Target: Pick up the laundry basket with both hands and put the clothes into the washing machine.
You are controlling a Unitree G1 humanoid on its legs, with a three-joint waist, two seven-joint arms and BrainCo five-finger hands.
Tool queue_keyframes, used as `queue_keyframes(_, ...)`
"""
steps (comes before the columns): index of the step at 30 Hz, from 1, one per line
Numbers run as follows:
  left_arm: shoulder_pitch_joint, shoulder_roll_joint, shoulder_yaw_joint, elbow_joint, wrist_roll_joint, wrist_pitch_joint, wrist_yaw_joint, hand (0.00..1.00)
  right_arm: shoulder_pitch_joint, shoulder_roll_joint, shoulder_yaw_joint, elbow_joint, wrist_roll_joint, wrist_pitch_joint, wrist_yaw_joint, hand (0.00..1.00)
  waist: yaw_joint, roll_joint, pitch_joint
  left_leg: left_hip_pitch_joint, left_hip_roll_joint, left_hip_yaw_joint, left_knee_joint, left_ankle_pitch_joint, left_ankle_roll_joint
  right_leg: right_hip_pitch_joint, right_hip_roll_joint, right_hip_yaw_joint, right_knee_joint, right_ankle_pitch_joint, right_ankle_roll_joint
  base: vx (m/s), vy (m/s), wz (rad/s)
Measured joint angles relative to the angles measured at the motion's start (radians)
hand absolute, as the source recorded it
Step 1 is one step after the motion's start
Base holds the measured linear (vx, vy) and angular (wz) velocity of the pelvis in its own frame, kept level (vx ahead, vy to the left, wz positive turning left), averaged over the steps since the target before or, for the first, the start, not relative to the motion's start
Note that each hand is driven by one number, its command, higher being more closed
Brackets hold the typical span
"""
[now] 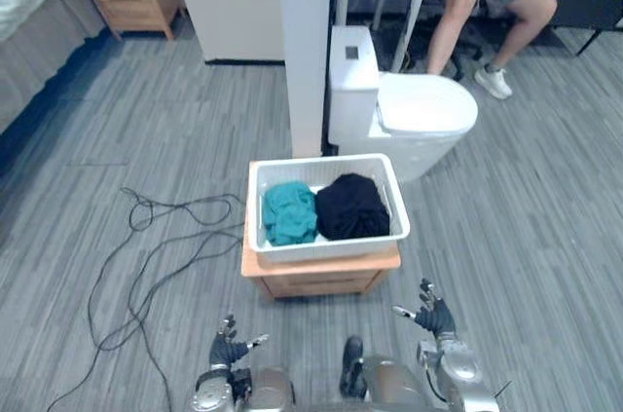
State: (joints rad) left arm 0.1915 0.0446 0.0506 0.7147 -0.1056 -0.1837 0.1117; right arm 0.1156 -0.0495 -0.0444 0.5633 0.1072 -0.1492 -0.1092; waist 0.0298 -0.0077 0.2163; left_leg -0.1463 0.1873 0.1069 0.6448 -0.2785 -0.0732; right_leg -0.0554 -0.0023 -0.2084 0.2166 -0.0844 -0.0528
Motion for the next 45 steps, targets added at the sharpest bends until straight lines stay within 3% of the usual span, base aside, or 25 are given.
queue_keyframes(1,-0.001,-0.007,-0.002,0.001,0.0,0.0,0.0,0.0,-0.001,-0.001,-0.01,0.0,0.0,0.0,-0.001,0.0,0.004,0.012,-0.007,0.005,-0.012,-0.027,-0.148,0.009,-0.006,0.001,0.001,0.019,-0.006,0.002,0.012,0.23,0.093,-0.57)
queue_keyframes(3,-0.006,-0.012,-0.002,0.009,-0.001,0.002,0.001,0.0,0.001,-0.007,-0.039,0.012,0.0,0.003,-0.005,0.0,0.011,0.023,-0.019,0.038,-0.028,-0.047,-0.321,0.118,-0.013,0.002,0.001,0.052,-0.01,-0.003,0.045,0.24,0.162,-0.44)
queue_keyframes(8,-0.013,0.011,-0.004,0.014,0.002,0.001,0.003,0.0,0.019,-0.001,-0.044,-0.001,0.0,0.0,-0.023,0.0,0.01,0.0,-0.043,0.101,-0.084,-0.017,-0.405,0.129,0.004,0.04,-0.046,0.08,-0.064,0.0,0.086,0.14,0.128,-0.1)
queue_keyframes(14,0.015,0.045,0.017,-0.048,-0.013,0.0,0.019,0.0,-0.015,-0.026,-0.085,-0.061,0.003,-0.003,-0.049,0.0,0.01,0.0,-0.045,0.142,-0.11,0.01,-0.473,0.142,0.023,0.053,-0.053,0.11,-0.109,0.018,0.109,0.04,0.038,-0.13)
queue_keyframes(25,-0.109,0.067,0.061,-0.081,-0.042,0.0,0.092,0.0,-0.185,-0.085,-0.047,-0.053,0.0,-0.001,-0.072,0.0,0.009,0.005,-0.05,0.092,-0.131,0.026,-0.543,0.192,0.043,-0.003,-0.058,0.129,-0.188,0.083,0.109,-0.01,0.01,-0.05)
queue_keyframes(32,-0.324,0.068,0.018,-0.076,-0.083,0.0,0.153,0.0,-0.446,-0.116,0.04,0.049,-0.003,0.005,-0.106,0.0,0.01,0.002,0.065,-0.042,-0.139,0.03,-0.531,0.241,0.058,-0.138,-0.068,0.141,-0.178,0.139,0.105,-0.12,0.013,-0.02)
queue_keyframes(39,-0.463,0.081,0.003,0.015,-0.083,-0.002,0.189,0.0,-0.65,-0.171,0.044,0.197,0.002,0.026,-0.115,0.0,0.01,-0.006,0.161,-0.126,-0.137,0.037,-0.475,0.242,0.06,-0.225,-0.071,0.158,-0.127,0.147,0.105,-0.09,0.011,-0.04)
queue_keyframes(45,-0.573,0.099,-0.023,0.108,-0.081,-0.006,0.196,0.0,-0.787,-0.181,0.041,0.337,0.039,0.05,-0.129,0.0,0.013,-0.008,0.188,-0.169,-0.135,0.034,-0.452,0.243,0.062,-0.267,-0.071,0.16,-0.102,0.148,0.104,-0.05,0.005,0.0)
